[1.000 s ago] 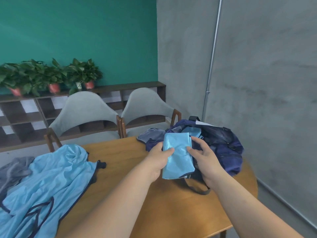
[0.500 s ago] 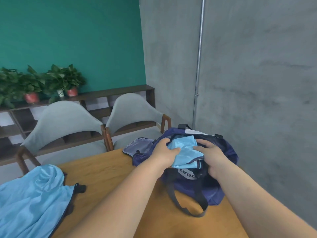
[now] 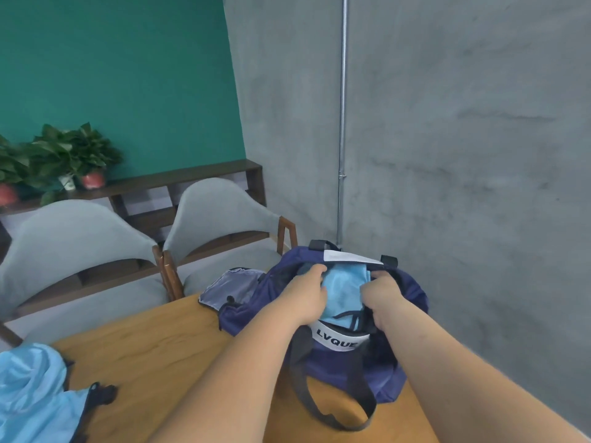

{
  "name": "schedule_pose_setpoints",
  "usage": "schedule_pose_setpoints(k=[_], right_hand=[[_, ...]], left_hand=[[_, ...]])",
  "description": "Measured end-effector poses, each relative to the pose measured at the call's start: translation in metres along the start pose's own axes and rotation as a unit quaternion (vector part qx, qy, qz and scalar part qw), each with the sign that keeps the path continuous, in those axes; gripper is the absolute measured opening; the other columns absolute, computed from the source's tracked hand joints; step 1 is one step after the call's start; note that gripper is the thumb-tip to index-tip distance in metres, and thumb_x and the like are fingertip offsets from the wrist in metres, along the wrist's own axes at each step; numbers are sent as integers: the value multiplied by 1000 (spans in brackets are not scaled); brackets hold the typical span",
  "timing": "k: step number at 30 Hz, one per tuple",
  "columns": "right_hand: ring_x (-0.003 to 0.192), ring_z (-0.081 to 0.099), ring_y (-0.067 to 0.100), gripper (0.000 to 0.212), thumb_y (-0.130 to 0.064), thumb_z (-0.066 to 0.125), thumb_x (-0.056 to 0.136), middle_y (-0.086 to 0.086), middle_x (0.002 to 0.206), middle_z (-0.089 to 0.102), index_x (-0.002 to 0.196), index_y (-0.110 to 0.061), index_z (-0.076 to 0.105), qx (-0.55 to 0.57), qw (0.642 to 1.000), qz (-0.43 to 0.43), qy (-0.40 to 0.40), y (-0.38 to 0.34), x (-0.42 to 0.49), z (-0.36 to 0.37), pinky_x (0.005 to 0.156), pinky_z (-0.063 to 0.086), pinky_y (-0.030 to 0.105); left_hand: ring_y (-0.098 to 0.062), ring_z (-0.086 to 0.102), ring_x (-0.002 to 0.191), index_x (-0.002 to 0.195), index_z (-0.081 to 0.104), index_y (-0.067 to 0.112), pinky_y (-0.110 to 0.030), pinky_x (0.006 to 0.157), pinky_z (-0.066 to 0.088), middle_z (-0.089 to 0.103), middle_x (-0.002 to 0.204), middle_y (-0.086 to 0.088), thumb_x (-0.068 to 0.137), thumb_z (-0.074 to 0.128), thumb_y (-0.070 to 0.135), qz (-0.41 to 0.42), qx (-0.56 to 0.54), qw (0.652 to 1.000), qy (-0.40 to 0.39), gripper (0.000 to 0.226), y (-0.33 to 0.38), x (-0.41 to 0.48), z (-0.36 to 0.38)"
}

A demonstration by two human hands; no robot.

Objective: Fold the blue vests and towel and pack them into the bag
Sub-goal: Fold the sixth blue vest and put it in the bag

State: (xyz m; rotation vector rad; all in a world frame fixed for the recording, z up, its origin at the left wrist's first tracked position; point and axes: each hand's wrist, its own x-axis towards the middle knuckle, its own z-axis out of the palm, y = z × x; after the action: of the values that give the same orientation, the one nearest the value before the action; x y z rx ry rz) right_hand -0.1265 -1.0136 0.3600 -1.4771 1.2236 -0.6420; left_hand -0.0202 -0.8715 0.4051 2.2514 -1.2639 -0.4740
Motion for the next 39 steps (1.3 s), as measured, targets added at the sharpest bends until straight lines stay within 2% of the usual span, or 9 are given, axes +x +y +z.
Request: schedule_pose_setpoints(k=[3, 6, 9, 18, 26, 29, 32, 35, 39], right_hand=[[105, 59, 30, 27, -1, 50, 97, 8, 114, 58, 119, -17, 51, -110, 994, -14, -4, -7, -18, -7, 88, 47, 32], [123, 62, 34, 43, -6, 53, 97, 13, 132, 64, 139, -9, 52, -254, 967, -35, -2, -8, -10, -16, 98, 48, 35], [132, 58, 34, 49, -7, 56, 98, 14, 142, 60, 147, -6, 50, -298, 954, -4, -8, -8, -4, -26, 109, 48, 38], [128, 60, 37, 62, -8, 58, 91, 16, 138, 60, 151, -14, 41, -318, 947, -23, 38, -1, -4, -4, 104, 49, 41], [111, 68, 30, 34, -16, 58, 97, 10, 124, 66, 131, -16, 57, -634, 724, -266, 54, -37, -21, -11, 76, 50, 35], [111, 64, 29, 26, -23, 61, 99, 9, 123, 60, 125, -20, 61, -636, 691, -343, -26, -39, -20, -8, 82, 49, 35], [134, 49, 36, 45, -36, 53, 105, 14, 146, 45, 145, -17, 48, -620, 722, -242, -188, -1, -7, -4, 109, 44, 42], [155, 22, 37, 65, -44, 36, 111, 14, 169, 17, 165, -16, 16, -598, 762, -159, -193, 29, 0, -6, 124, 27, 50], [156, 21, 35, 68, -42, 36, 111, 14, 171, 16, 166, -12, 11, -579, 773, -157, -208, 20, -3, -5, 125, 25, 48]], left_hand=[[-36, 57, 129, 164, 20, 21, -45, 107, 47, 54, 150, -15, 105, 48, 14, 17, 164, 985, -55, 66, -4, 8, 9], [-37, 56, 129, 155, 35, 17, -48, 104, 49, 54, 146, -12, 106, 48, 15, 37, 239, 968, -60, 51, -8, 13, 19], [-37, 52, 132, 146, 43, 14, -46, 106, 46, 51, 145, -12, 112, 37, 27, 41, 250, 965, -67, 37, -12, 16, 23], [-34, 44, 144, 164, 25, 30, -46, 115, 42, 39, 161, -3, 105, 56, 40, 37, 244, 966, -81, 67, -14, 15, 28], [-31, 46, 142, 162, 29, 32, -44, 114, 44, 43, 159, -3, 90, 70, 58, 48, 278, 954, -102, 87, -10, 14, 29], [-31, 50, 137, 159, 35, 32, -40, 107, 47, 47, 152, -5, 86, 70, 64, 50, 303, 947, -99, 87, -4, 9, 34], [-34, 49, 134, 157, 36, 31, -42, 104, 46, 46, 144, -9, 83, 73, 64, 44, 330, 937, -105, 89, 3, 3, 41], [-41, 38, 143, 162, 26, 31, -48, 113, 41, 34, 156, -17, 83, 72, 67, 37, 394, 910, -126, 98, 10, 2, 46], [-51, 4, 156, 163, 24, 29, -56, 126, 18, 5, 168, -26, 90, 66, 65, 23, 398, 908, -126, 92, 16, -8, 46]])
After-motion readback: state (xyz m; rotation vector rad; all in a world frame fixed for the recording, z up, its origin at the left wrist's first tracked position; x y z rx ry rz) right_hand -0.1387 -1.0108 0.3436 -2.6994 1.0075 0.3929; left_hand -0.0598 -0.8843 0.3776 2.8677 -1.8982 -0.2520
